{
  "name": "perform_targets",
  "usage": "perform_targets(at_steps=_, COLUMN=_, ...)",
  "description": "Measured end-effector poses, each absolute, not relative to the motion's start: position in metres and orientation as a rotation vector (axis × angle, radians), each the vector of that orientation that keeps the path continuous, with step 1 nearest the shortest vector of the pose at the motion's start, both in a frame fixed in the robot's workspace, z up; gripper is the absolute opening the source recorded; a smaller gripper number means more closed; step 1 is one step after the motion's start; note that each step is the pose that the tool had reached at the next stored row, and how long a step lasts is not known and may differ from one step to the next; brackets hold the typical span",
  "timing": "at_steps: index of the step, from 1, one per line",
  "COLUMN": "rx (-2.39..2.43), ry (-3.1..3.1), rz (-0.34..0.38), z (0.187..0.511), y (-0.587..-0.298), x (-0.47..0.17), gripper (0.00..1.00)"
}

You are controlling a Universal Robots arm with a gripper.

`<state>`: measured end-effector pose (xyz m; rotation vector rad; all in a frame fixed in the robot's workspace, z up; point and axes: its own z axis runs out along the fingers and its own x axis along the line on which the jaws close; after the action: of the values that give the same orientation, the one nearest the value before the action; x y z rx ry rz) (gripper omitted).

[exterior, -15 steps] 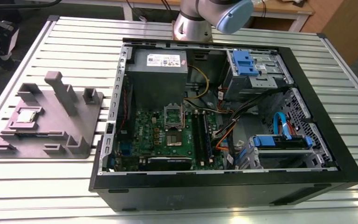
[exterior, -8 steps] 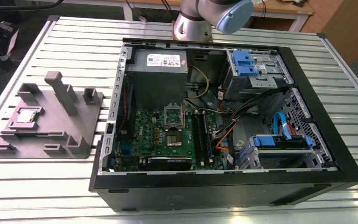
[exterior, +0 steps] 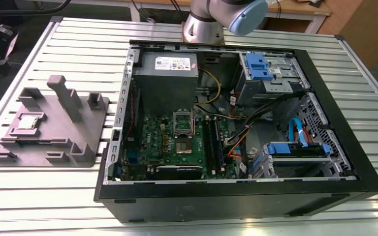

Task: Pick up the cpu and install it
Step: 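Reach for the cpu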

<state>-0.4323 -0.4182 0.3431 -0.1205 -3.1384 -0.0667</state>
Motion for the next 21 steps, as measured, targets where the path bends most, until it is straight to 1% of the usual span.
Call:
perform_targets(at_steps=7, rx=-0.12, ry=-3.138, rz=-0.067, z=0.34, y=-0.419, x=-0.435, gripper=0.11)
perform_targets(at_steps=21, rx=-0.121, ry=-3.138, rz=-0.067, z=0.319, y=-0.426, x=-0.444, gripper=0.11)
